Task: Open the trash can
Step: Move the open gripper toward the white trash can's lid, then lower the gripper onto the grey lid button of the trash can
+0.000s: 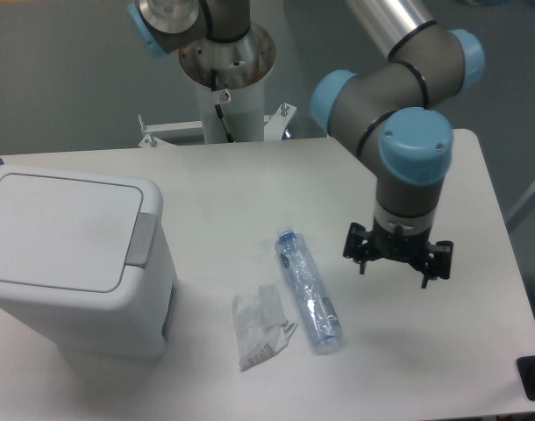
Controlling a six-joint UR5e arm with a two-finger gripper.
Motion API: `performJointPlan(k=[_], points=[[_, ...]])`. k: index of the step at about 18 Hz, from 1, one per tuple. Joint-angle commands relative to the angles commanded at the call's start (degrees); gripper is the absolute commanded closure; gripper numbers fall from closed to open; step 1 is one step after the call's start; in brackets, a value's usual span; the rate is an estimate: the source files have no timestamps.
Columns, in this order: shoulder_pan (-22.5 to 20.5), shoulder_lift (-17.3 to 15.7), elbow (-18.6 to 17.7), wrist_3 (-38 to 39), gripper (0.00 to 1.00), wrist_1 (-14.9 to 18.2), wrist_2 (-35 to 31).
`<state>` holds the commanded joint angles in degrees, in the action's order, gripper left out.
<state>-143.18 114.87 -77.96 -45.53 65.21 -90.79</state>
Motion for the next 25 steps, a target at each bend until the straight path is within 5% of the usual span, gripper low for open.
performJointPlan(k=[25], points=[[11.52,-6.68,2.11,17.05,0.0,0.26,4.91]])
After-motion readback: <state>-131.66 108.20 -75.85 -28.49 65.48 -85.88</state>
